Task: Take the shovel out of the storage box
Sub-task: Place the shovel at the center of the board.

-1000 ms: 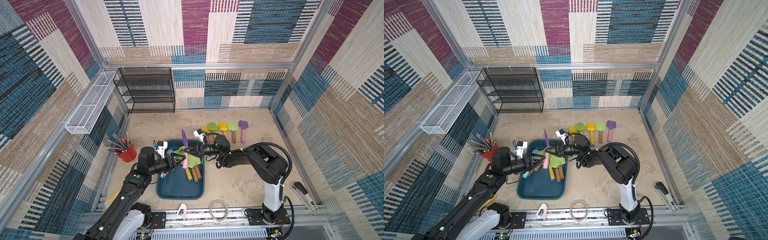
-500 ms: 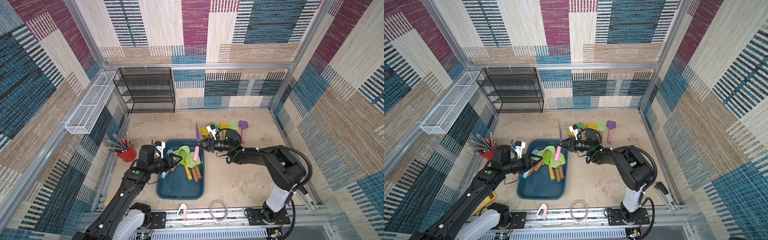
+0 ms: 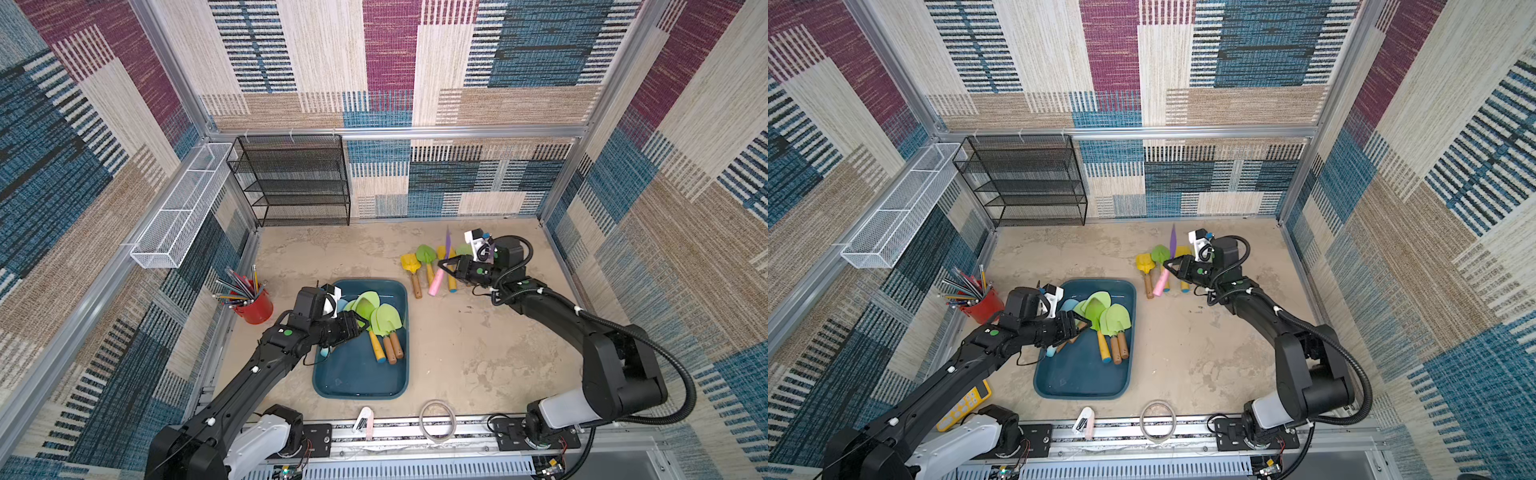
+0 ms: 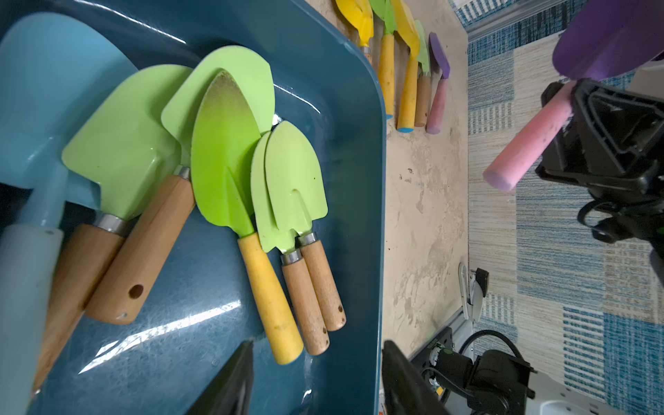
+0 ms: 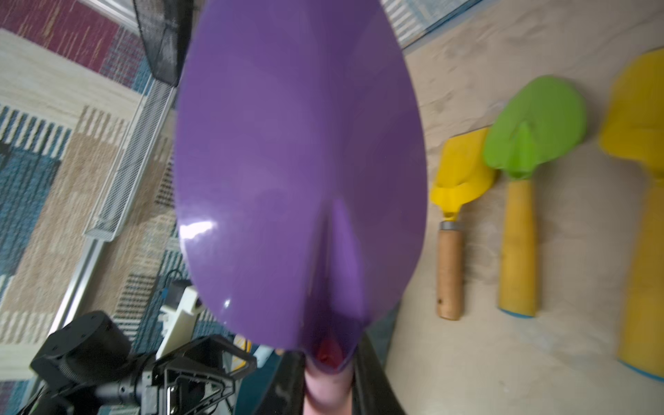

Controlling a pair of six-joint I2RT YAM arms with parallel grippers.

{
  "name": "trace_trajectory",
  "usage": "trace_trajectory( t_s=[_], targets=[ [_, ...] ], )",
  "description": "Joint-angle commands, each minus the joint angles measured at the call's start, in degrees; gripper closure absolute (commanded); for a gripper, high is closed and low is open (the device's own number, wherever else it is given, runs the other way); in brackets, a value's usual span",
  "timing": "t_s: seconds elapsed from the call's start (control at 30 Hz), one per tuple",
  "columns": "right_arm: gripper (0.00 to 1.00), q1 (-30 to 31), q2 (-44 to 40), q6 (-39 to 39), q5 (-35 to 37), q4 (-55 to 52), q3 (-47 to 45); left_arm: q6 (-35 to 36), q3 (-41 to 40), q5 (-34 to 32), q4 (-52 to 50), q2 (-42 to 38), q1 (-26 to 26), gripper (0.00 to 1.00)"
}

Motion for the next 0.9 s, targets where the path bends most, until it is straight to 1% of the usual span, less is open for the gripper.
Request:
trace_trajectory(
  t_s=[0.0, 0.2, 0.27, 0.33, 0.43, 0.67, 0.87],
  targets=[
    [0.82, -3.30, -2.26, -6.37, 8.10, -9.17, 0.90, 1.46, 0.56, -0.61, 2.04, 1.08, -0.92, 0.40],
    [0.82, -8.91, -0.69, -11.35, 20.51, -16.35, 2.79, 2.13, 0.68, -0.81, 3.85, 3.28, -2.20, 0.40],
    [0.81, -9.95, -0.18, -12.21, 25.30, -17.42, 2.74, 2.12, 0.61, -0.48, 4.58, 3.97, -2.38, 0.40],
    [0.80, -10.93, 0.02, -12.54, 27.96, -17.41, 2.53, 2.27, 0.69, 0.05, 4.86, 4.42, -2.52, 0.40],
    [0.79, -11.04, 1.32, -13.59, 34.31, -18.51, 3.28, 2.70, 0.78, 0.46, 4.88, 4.61, -2.56, 0.40],
    [0.78, -11.90, 5.85, -15.33, 40.64, -19.23, 5.48, 3.01, 0.30, 1.02, 5.38, 4.53, -2.56, 0.40],
    [0.78, -13.00, 9.27, -14.94, 40.69, -18.25, 6.85, 2.66, -0.78, 1.76, 5.39, 3.61, -2.64, 0.40]
  ],
)
